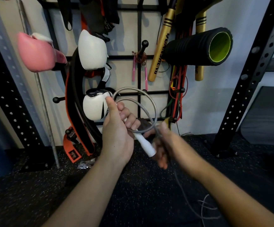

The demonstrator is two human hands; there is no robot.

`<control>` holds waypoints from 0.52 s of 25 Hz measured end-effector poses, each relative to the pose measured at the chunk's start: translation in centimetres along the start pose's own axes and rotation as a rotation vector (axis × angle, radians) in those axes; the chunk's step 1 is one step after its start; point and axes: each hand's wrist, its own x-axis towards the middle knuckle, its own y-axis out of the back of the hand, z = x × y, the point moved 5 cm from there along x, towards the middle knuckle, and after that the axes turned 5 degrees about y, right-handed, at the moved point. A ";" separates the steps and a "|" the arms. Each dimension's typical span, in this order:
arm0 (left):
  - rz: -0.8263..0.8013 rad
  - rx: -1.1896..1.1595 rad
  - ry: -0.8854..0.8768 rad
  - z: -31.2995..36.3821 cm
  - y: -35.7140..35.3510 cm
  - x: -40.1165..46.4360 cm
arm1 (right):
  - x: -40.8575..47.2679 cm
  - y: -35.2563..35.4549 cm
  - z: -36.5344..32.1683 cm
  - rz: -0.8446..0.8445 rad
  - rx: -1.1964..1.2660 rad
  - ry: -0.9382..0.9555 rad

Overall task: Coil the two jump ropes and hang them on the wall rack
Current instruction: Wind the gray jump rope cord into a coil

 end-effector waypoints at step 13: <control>-0.298 1.269 -0.193 5.5 0.9 1.3 | 1.4 2.2 -2.8 -0.071 -0.453 0.087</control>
